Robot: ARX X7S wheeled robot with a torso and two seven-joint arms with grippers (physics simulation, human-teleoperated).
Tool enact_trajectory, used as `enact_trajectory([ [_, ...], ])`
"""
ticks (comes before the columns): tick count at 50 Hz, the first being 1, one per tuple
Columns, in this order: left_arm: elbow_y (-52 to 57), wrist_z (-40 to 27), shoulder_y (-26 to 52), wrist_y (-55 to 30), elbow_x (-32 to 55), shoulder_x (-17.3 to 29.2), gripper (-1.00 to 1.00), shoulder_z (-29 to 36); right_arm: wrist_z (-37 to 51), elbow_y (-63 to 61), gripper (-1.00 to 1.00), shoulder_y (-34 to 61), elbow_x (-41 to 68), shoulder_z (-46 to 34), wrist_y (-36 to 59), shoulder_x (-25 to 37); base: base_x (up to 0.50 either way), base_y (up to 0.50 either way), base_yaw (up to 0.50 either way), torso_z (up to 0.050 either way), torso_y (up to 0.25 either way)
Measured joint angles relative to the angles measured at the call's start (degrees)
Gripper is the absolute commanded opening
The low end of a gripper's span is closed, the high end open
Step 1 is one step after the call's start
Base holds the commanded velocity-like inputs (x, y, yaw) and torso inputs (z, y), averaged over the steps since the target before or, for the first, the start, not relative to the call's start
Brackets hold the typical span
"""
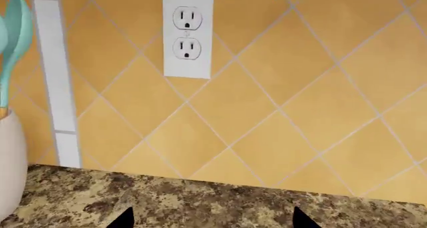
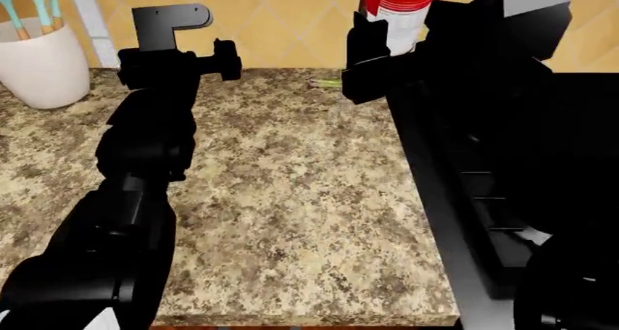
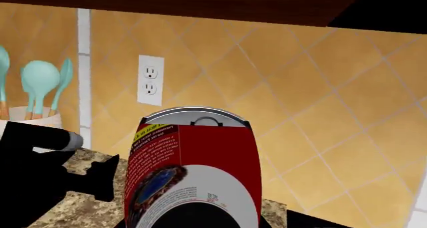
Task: Pick the canned food and canned food from the counter and place them in the cabinets closest to them.
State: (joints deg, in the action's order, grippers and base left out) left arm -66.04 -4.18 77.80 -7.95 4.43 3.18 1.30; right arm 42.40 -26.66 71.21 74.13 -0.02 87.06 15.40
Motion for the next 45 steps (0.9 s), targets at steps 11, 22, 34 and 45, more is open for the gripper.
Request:
enact_trajectory([
  [11, -6.0, 2.5, 1.9, 2.6, -2.1, -0.5, 1.00, -3.1, 3.9, 2.7, -1.00, 5.7, 6.4, -3.2, -0.1, 2.1, 0.50, 0.22, 0.00, 0.000, 0.001],
  [22, -8.0, 3.8, 2.5, 3.7, -3.3, -0.6, 1.00, -4.9, 4.7, 3.8, -1.00, 7.8, 8.6, -6.5, -1.1, 3.6, 0.50, 0.26, 0.00, 0.000, 0.001],
  [34, -8.6, 4.5, 2.7, 4.2, -3.9, -0.7, 1.00, -5.7, 4.3, 4.2, -1.00, 8.4, 9.3, -8.9, -2.7, 4.9, 0.50, 0.09, 0.00, 0.000, 0.002],
  [45, -8.8, 4.8, 2.7, 4.5, -4.1, -0.8, 1.00, -6.1, 4.9, 4.5, -1.00, 8.1, 10.8, -8.9, -4.7, 5.4, 0.37, 0.00, 0.00, 0.000, 0.000],
])
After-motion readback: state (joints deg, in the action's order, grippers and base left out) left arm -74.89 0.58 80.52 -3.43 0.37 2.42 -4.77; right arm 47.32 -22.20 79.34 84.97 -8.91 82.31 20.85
